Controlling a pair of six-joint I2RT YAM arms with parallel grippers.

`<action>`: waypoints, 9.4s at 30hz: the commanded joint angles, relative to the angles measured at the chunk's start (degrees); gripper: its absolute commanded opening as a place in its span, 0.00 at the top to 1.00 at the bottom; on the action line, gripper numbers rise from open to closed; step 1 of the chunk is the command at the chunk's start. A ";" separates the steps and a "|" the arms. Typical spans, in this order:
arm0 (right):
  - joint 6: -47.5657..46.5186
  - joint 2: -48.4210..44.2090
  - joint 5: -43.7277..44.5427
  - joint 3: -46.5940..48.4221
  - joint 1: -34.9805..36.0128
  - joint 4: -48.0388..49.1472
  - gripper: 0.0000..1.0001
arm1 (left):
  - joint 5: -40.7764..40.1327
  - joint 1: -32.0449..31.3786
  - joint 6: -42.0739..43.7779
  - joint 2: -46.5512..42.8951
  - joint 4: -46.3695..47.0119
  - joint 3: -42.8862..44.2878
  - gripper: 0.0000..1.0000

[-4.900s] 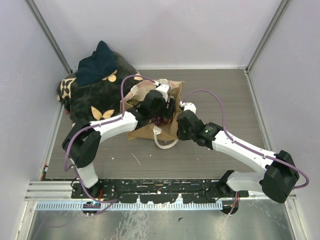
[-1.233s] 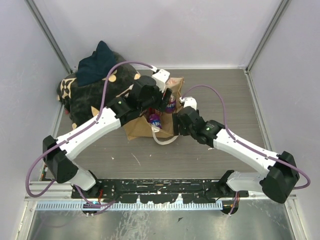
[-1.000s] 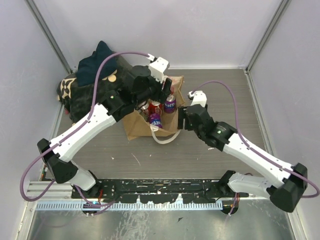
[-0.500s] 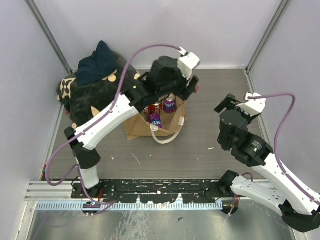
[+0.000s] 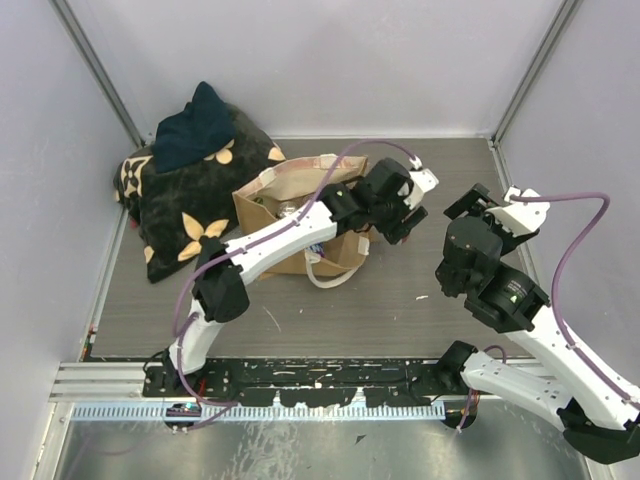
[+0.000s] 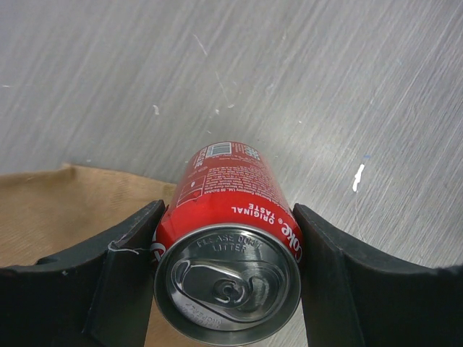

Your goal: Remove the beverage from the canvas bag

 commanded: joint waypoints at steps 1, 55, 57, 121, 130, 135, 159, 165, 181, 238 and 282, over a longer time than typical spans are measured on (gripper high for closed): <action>-1.58 -0.20 0.39 3.03 0.22 2.18 0.24 | 1.17 -3.30 1.61 3.09 1.25 3.20 1.00; -18.84 14.35 -35.13 12.87 0.29 7.82 0.68 | -25.43 -2.75 2.12 -37.48 6.17 -29.10 0.23; -17.06 17.80 -41.81 13.50 0.18 5.45 0.74 | -28.81 -2.33 -1.02 -41.61 6.69 -34.16 0.44; -8.50 41.77 -58.41 5.13 6.67 4.15 0.54 | -29.36 10.36 -33.53 -52.60 3.05 -67.30 0.74; -4.67 42.28 -51.53 8.51 6.65 5.02 0.29 | -23.63 10.30 -33.41 -49.66 5.80 -71.73 0.72; -4.62 42.54 -54.36 7.76 6.58 5.56 0.24 | -22.36 10.26 -32.95 -47.38 5.16 -72.90 0.84; -3.97 57.82 -71.12 11.00 6.49 4.77 0.24 | -22.19 10.01 -28.27 -52.08 -9.55 -62.22 0.79; -5.12 61.64 -74.56 13.35 6.49 -0.52 0.24 | -23.92 10.01 -26.94 -51.61 -9.32 -60.86 0.77; -2.04 65.16 -67.99 18.65 6.49 -13.45 0.00 | -25.59 10.04 -24.39 -50.53 -7.40 -58.46 0.77; -11.39 45.09 -52.18 42.06 6.57 -16.48 1.00 | -27.06 10.07 -23.35 -50.56 -3.26 -57.95 0.74; -8.17 21.08 -44.96 7.55 -19.64 10.00 1.00 | -27.68 10.05 -22.10 -49.38 -1.77 -57.02 0.73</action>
